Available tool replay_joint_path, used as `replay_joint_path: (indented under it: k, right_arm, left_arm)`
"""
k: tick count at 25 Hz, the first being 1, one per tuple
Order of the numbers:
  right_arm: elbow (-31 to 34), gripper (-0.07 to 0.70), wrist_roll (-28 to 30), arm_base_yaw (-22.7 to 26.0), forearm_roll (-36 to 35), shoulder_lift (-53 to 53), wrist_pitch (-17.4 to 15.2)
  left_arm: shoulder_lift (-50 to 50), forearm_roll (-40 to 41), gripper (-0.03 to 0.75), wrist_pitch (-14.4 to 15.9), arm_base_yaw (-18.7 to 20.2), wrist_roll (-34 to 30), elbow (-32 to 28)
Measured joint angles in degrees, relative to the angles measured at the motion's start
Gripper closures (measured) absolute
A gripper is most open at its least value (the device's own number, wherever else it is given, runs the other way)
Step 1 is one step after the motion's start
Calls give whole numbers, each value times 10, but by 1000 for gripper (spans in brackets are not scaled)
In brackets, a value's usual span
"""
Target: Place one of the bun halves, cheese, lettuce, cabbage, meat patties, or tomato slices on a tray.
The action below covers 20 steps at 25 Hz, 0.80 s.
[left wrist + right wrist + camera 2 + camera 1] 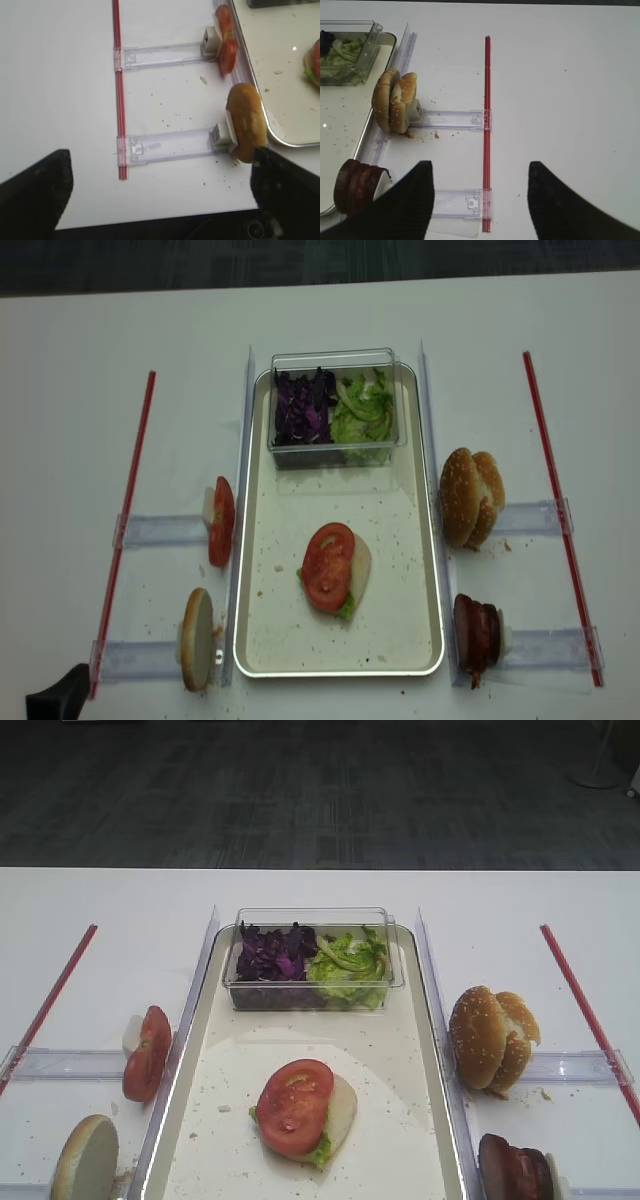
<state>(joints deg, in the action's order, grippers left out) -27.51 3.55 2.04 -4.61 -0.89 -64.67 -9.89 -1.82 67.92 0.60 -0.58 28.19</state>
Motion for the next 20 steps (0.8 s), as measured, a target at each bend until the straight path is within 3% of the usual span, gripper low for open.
replay_joint_path:
  k: [12, 20]
  right_arm:
    - [0, 186, 0, 0, 0, 0, 0]
    - [0, 186, 0, 0, 0, 0, 0]
  left_arm:
    - [100, 0, 55, 0, 0, 0, 0]
    - [107, 3, 55, 0, 0, 6, 0]
